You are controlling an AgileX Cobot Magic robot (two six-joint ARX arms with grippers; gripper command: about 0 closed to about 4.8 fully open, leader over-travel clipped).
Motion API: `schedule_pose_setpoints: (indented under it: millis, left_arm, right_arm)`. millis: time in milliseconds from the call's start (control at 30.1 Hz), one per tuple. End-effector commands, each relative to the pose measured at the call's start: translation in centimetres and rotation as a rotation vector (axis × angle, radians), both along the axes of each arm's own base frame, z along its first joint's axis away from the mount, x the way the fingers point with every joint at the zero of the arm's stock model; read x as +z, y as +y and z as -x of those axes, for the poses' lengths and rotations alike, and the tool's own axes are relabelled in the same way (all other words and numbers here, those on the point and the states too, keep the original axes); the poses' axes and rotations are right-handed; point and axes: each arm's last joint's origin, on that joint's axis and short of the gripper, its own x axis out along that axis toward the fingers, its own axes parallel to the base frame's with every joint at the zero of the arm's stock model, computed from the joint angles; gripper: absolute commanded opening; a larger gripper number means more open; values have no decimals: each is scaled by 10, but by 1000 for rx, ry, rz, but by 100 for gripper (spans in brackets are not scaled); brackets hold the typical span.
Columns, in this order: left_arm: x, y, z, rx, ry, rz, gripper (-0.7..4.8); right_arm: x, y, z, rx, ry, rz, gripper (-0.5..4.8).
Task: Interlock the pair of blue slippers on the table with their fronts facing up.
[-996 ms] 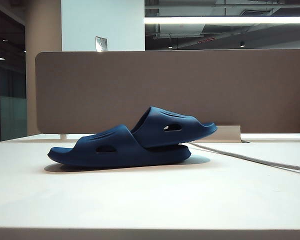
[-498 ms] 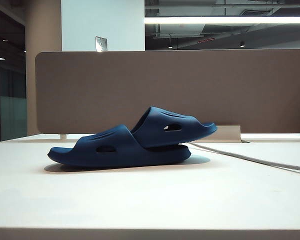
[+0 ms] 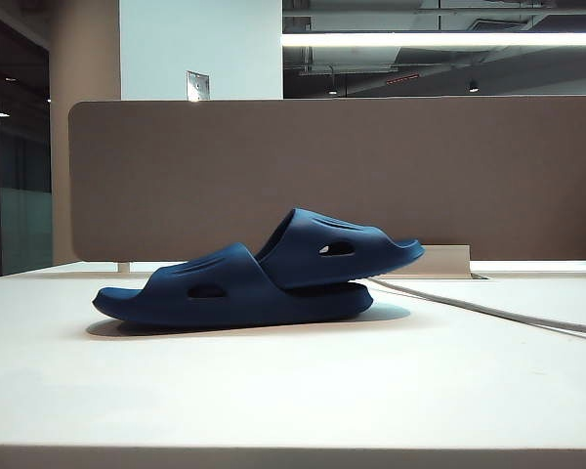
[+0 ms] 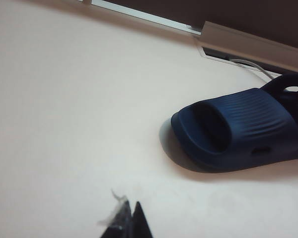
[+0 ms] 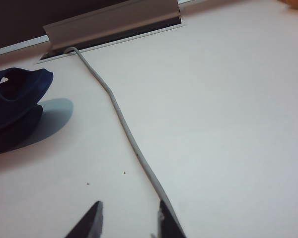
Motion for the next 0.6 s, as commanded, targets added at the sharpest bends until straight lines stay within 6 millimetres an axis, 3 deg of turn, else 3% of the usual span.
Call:
schedule_pose_setpoints:
  millis: [33, 598]
  left_arm:
    - [-4, 0, -2, -8, -9, -6, -5]
    - [-10, 0, -4, -18, -34, -112, -5]
  right_arm:
    - [-1, 0, -1, 2, -15, 25, 142]
    - [-1, -1, -1, -23, -18, 136, 143]
